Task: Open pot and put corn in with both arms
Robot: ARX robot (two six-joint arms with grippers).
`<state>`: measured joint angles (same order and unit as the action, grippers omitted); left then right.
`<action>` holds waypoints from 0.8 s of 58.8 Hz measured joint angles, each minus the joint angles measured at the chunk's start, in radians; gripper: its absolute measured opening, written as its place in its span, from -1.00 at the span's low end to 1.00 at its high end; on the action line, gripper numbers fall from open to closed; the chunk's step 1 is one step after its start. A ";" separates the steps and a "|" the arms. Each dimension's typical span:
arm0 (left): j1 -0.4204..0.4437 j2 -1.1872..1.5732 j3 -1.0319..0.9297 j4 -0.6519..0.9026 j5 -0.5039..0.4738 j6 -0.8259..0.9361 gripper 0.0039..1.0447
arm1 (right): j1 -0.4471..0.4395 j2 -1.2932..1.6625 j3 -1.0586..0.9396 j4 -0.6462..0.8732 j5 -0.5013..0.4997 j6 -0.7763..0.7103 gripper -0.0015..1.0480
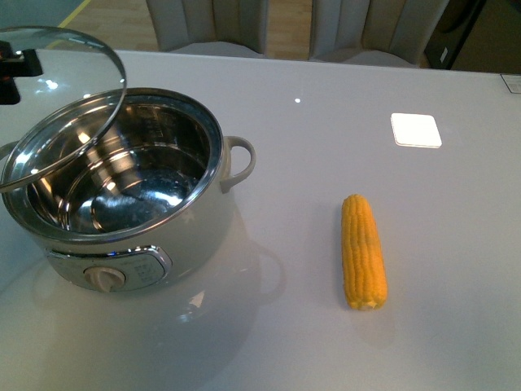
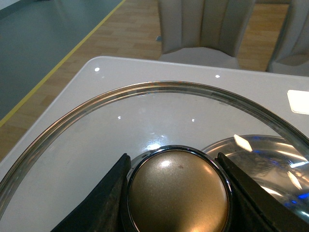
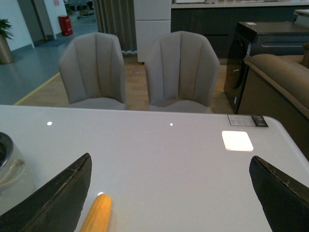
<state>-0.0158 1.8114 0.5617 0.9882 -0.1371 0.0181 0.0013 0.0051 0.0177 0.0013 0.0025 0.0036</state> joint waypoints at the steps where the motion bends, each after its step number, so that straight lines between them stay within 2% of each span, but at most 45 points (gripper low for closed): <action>1: 0.014 0.000 -0.004 0.003 0.005 0.000 -0.15 | 0.000 0.000 0.000 0.000 0.000 0.000 0.83; 27: 0.314 0.026 0.003 0.057 0.093 0.011 -0.15 | 0.000 0.000 0.000 0.000 0.000 0.000 0.83; 47: 0.447 0.189 0.082 0.124 0.142 0.038 -0.15 | 0.000 0.000 0.000 0.000 0.000 0.000 0.83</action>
<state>0.4309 2.0003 0.6434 1.1126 0.0048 0.0559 0.0013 0.0051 0.0177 0.0013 0.0025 0.0036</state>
